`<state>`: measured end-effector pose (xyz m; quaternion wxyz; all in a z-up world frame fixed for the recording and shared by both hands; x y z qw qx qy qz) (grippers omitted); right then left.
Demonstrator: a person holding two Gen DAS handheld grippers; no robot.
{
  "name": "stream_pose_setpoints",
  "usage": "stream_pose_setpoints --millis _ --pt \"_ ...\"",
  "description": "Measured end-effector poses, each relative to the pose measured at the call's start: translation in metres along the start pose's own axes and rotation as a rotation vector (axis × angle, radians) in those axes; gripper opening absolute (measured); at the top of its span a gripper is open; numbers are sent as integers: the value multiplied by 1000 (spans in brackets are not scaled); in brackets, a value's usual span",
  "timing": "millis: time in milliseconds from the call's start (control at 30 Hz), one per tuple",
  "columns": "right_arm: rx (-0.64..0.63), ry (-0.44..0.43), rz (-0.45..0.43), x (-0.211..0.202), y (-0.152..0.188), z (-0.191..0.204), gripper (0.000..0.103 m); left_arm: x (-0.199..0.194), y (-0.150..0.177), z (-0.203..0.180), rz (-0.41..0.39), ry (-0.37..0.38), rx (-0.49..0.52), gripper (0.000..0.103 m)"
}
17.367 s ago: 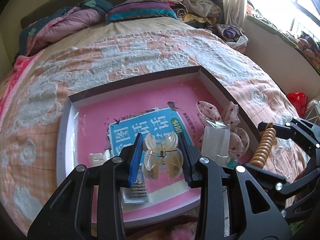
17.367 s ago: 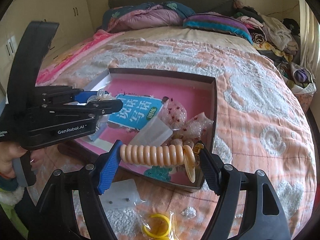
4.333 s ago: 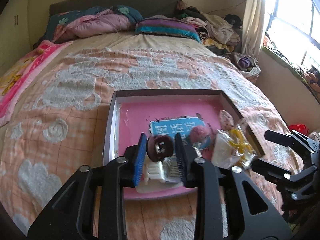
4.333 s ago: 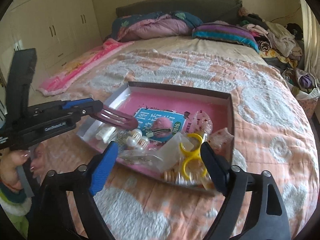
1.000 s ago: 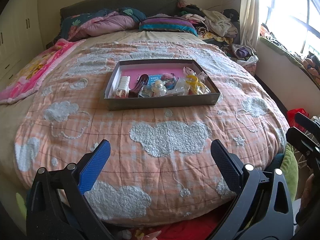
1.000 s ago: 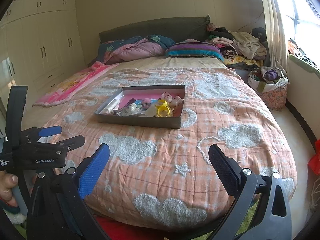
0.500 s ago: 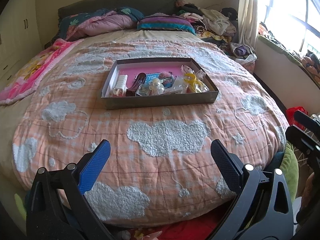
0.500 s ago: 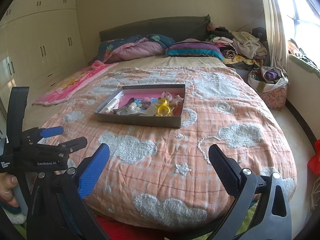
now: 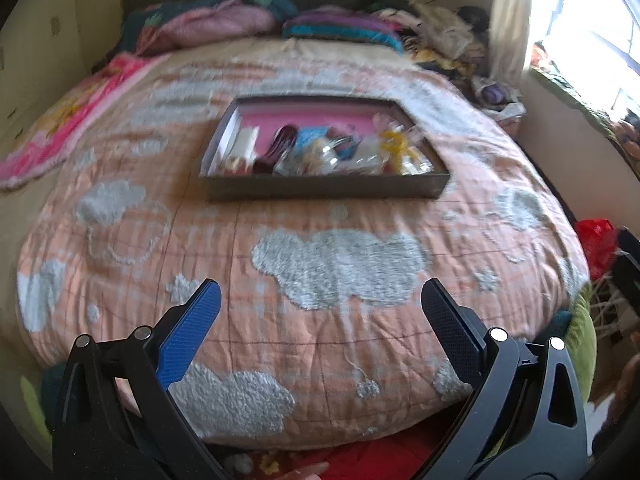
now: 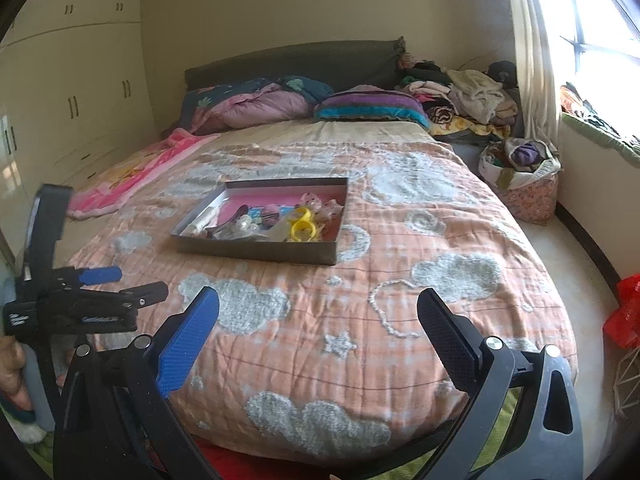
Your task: Organize jewelry
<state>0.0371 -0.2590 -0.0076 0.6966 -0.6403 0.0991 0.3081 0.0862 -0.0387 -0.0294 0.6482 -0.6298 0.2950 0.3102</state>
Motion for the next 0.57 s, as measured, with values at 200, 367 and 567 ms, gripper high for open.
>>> stream_pose_setpoints --millis 200,367,567 --pt "-19 59 -29 -7 1 -18 99 33 -12 1 55 -138 -17 94" --pt "12 85 -43 1 6 -56 99 74 -39 50 125 -254 -213 94" --pt "167 87 -15 21 24 -126 99 126 -66 177 147 -485 -537 94"
Point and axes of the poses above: each gripper's, at about its wrist camera, not at the fingertips, and x roughly the way its jaws point, z to its left, y to its underside, the point moved 1 cm from there along x, roughly the way its jaws point, and after that the axes turned 8 degrees about -y, right-handed, at the moved point
